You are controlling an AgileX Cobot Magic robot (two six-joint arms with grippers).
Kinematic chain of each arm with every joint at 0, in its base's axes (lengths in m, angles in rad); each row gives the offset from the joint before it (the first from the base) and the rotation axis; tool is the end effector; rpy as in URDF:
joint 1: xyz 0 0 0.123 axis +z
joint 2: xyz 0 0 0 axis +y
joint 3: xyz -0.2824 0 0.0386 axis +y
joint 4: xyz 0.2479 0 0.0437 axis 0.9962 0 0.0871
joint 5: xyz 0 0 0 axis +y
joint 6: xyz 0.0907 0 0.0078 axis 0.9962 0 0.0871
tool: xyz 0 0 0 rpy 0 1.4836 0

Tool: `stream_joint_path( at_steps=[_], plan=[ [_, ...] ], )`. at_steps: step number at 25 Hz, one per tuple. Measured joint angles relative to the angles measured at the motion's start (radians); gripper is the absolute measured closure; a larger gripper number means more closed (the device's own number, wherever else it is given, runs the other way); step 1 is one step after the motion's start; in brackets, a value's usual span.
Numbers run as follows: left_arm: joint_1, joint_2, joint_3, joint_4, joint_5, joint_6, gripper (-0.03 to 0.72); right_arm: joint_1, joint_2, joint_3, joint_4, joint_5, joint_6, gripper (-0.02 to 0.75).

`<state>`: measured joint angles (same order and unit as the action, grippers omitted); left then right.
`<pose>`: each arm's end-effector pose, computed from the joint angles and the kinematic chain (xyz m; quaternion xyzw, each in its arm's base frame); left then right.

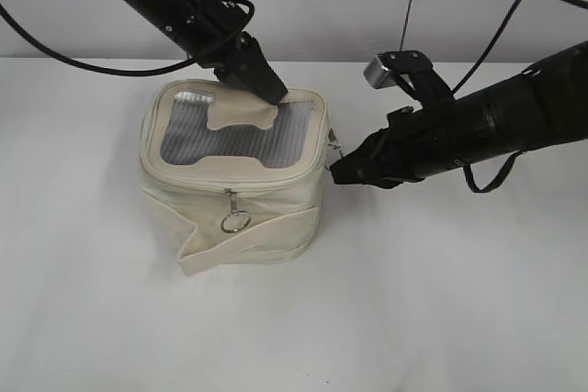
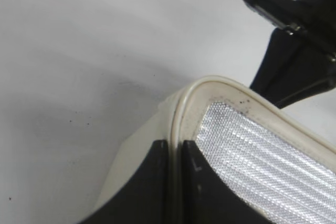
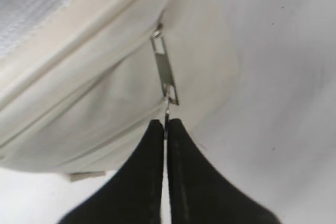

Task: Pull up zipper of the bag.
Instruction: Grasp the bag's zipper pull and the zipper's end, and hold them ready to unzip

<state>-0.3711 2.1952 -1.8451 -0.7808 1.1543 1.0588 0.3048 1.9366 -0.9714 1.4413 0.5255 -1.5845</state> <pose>0.4115 -0.2230 0.2189 0.5087 0.7794 -0.3139 0.1878 0.3296 0.1513 0.1296 -0.2896 0.8773 0.2654 0.2758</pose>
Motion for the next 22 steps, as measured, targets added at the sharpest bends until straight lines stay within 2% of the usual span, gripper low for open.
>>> stream_joint_path(
  at_steps=[6, 9, 13, 16, 18, 22],
  plan=[
    [-0.003, -0.001, 0.0, 0.003, -0.01, -0.042, 0.649, 0.0, -0.115, 0.082, -0.124, 0.055, 0.147, 0.729],
    [-0.004, -0.003, 0.001, 0.006, -0.013, -0.065, 0.649, 0.0, -0.161, 0.135, -0.135, 0.077, 0.179, 0.729],
    [-0.007, -0.003, 0.001, 0.009, -0.028, -0.104, 0.65, 0.013, -0.194, 0.176, -0.129, 0.179, 0.202, 0.729],
    [-0.011, -0.003, 0.001, 0.014, -0.04, -0.142, 0.65, 0.083, -0.197, 0.183, -0.12, 0.198, 0.214, 0.729],
    [-0.016, -0.004, 0.001, 0.017, -0.049, -0.172, 0.65, 0.152, -0.197, 0.183, -0.074, 0.189, 0.217, 0.729],
    [-0.033, -0.005, 0.001, 0.038, -0.081, -0.231, 0.65, 0.294, -0.188, 0.142, 0.029, 0.077, 0.218, 0.729]
  ],
)
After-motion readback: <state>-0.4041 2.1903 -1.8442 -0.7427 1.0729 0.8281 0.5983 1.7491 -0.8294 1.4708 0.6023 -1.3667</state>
